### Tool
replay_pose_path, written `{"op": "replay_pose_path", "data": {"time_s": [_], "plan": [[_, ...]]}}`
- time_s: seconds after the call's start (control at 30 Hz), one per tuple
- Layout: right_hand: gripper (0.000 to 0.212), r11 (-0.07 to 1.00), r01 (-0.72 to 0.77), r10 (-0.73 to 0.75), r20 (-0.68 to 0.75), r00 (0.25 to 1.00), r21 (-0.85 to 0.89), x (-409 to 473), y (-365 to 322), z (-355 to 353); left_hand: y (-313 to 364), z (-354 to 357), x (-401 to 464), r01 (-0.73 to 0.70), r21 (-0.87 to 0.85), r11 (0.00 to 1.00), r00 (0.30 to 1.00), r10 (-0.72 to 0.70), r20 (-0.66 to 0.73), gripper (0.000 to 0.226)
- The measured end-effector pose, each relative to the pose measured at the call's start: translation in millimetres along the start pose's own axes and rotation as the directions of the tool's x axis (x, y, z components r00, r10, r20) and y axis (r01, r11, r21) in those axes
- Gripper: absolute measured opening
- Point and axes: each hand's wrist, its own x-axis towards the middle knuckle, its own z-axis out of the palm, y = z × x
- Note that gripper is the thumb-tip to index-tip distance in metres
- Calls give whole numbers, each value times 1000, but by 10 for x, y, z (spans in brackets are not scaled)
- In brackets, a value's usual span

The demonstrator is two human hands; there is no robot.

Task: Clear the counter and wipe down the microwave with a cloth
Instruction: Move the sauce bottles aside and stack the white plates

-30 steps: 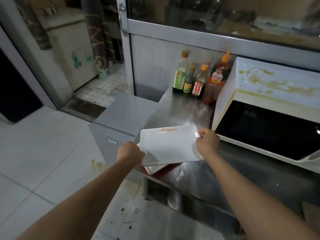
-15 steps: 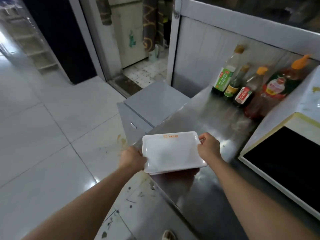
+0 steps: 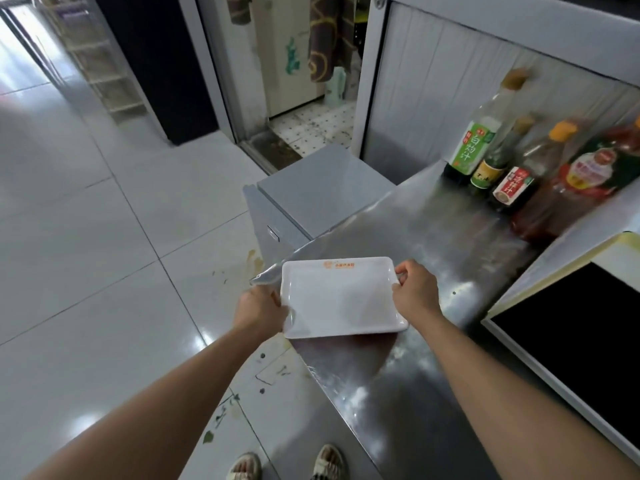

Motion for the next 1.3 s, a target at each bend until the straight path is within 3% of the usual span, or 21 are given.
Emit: {"op": "replay_pose_path", "data": {"time_s": [0.27, 0.4, 0.63, 0.93, 1.3], "plan": [[31, 998, -59, 59, 19, 998, -3, 12, 112, 35, -31, 23, 52, 31, 2, 1000, 999, -31, 27, 16], [20, 998, -60, 63, 119, 991, -24, -10, 185, 49, -27, 74, 77, 81, -33, 996, 991, -77, 109, 14], [16, 999, -39, 44, 148, 988, -31, 56, 167, -23, 38, 99, 110, 102, -75, 992, 989, -92, 116, 17], [22, 996, -81, 81, 11, 997, -23, 256, 187, -446, 631, 15, 275, -28, -58, 998, 994, 34, 108, 21], [26, 950, -311, 309, -198, 930, 23, 727, 218, -789, 1527, 77, 918, -212, 14, 977, 966, 207, 155, 16]]}}
